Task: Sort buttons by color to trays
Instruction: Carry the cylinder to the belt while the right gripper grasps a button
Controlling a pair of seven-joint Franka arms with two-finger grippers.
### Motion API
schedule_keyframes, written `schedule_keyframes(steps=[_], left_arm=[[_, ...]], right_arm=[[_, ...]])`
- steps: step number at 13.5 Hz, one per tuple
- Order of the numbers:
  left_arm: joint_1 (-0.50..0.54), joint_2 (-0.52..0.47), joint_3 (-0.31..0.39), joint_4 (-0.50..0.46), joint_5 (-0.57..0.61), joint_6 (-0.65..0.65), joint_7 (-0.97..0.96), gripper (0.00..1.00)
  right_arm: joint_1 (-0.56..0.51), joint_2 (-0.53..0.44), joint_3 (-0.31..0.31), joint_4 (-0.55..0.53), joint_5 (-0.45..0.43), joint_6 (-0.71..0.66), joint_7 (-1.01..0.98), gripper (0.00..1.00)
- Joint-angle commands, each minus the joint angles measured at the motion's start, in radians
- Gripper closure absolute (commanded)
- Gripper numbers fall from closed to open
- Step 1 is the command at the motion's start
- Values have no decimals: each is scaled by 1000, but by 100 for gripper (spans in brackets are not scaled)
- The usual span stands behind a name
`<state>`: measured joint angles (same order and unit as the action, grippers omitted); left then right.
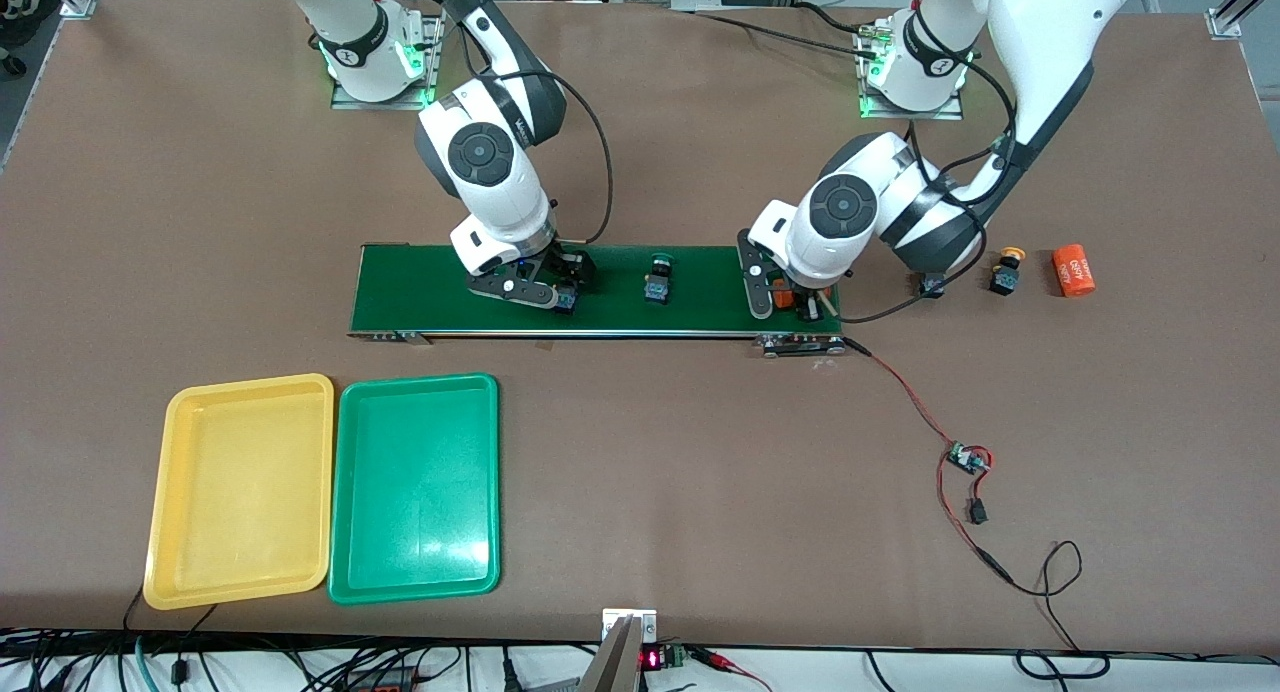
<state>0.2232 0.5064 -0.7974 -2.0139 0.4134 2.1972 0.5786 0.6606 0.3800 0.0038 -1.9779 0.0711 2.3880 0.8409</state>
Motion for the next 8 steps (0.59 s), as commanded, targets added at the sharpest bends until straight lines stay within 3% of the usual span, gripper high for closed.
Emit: schedule_keyframes(steps=[1, 4, 5, 6, 7, 8], left_arm=[[-33, -6, -2, 3, -18, 3, 59, 100], [-51, -5, -2, 3, -18, 13, 125, 96], [-56, -5, -3, 3, -18, 13, 127, 88], [-61, -5, -2, 3, -18, 13, 124, 66], [-67, -5, -2, 1, -18, 13, 119, 13], [-67, -8, -3, 1, -18, 13, 119, 0]], right_arm=[[7, 31, 2, 22, -4, -6, 4, 3], [14, 45, 4, 24, -8, -3, -6, 12], [14, 45, 4, 24, -8, -3, -35, 23], [13, 45, 4, 22, -8, -6, -64, 36], [13, 54, 2, 22, -8, -6, -74, 50], [10, 57, 2, 22, -8, -6, -80, 68]])
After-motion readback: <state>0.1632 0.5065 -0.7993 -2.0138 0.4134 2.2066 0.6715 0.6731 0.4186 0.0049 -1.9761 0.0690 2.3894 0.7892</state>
